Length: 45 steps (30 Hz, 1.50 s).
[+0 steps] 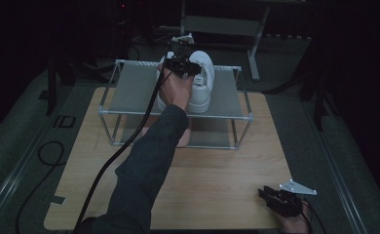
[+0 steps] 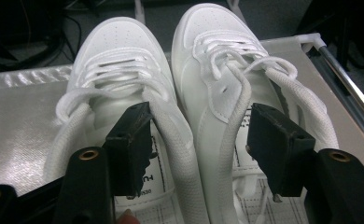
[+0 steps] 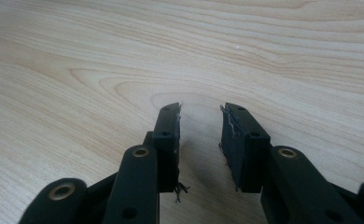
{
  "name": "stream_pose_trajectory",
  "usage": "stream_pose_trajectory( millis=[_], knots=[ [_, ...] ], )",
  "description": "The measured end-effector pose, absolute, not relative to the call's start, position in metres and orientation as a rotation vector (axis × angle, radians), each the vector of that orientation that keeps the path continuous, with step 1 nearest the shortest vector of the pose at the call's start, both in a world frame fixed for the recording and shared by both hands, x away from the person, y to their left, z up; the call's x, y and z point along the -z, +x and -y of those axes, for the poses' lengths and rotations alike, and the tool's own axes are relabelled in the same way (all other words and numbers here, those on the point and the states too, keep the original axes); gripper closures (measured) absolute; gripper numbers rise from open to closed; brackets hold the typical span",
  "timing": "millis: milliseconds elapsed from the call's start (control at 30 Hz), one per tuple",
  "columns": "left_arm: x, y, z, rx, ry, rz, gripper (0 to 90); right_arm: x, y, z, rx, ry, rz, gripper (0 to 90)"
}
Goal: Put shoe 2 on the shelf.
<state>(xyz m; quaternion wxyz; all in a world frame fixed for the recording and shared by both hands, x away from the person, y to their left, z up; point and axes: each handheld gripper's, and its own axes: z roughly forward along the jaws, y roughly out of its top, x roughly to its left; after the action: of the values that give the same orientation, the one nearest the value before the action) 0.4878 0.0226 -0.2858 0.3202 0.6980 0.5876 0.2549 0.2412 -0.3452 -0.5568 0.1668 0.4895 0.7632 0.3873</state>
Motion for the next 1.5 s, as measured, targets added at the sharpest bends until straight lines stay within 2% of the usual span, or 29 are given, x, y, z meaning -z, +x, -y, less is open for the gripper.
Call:
stream_pose_trajectory(
  millis=[367,633,867,1167,1500],
  knots=[
    [0.283,0.485,-0.023,-0.719,1.858,-1.483,46.1,0.557,0.241,0.345,-1.101,1.393,-2.173,66.6],
    [0.279,0.48,-0.023,-0.784,1.842,-1.448,57.6,0.557,0.241,0.345,-1.1,1.394,-2.172,66.3],
    [0.277,0.478,-0.024,-0.801,1.844,-1.416,61.0,0.557,0.241,0.345,-1.101,1.394,-2.172,66.3],
    [0.276,0.477,-0.009,-0.742,1.899,-1.318,64.9,0.557,0.241,0.345,-1.1,1.393,-2.173,66.3],
    [0.276,0.473,0.003,-0.659,1.93,-1.214,65.1,0.557,0.241,0.345,-1.101,1.393,-2.173,66.4]
  ],
)
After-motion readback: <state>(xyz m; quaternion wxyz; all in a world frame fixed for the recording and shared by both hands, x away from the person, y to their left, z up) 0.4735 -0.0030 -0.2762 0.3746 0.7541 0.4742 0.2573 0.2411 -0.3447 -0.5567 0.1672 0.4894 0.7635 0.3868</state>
